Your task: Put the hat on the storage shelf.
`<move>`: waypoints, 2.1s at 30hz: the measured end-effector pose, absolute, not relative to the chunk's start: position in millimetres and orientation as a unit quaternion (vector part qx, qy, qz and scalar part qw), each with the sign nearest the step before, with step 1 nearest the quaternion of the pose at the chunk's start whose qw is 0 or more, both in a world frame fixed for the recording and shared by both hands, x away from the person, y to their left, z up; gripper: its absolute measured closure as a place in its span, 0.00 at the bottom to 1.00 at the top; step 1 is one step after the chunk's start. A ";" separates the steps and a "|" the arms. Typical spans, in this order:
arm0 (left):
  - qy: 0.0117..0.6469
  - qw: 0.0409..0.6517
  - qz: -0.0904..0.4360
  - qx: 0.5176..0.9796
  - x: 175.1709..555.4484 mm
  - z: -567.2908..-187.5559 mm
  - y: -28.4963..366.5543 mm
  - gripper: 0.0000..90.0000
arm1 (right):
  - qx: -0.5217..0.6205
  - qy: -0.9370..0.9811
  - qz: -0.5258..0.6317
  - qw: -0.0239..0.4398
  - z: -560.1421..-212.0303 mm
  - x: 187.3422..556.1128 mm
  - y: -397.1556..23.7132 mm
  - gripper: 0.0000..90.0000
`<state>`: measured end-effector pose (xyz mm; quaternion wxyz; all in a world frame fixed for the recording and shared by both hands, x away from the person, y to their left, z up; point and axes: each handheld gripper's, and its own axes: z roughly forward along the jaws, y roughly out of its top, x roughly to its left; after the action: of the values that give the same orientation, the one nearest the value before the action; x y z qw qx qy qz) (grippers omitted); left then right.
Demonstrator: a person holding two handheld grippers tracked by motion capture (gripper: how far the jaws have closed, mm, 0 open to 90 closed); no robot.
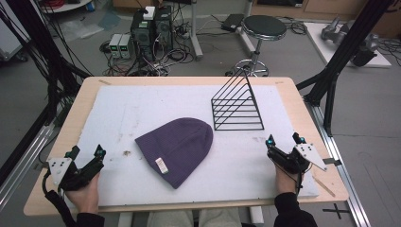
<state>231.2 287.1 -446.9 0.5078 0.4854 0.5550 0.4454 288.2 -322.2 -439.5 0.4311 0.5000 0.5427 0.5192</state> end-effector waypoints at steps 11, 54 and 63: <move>0.551 0.509 0.447 0.487 241.5 -443.1 286.0 0.19 | 0.509 0.536 0.521 0.427 -440.5 292.8 -327.8 0.09; 0.342 0.513 0.289 0.732 338.5 -307.2 205.9 0.22 | 0.489 0.565 0.531 0.400 -440.5 296.4 -321.7 0.09; 0.288 0.437 0.247 0.816 380.1 -305.8 169.3 0.24 | 0.471 0.579 0.529 0.403 -439.8 297.0 -314.1 0.09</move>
<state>380.1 169.3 -305.8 0.4370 0.8155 0.2879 0.2472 297.0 -314.1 -439.8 0.4032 0.4713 0.5792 0.5290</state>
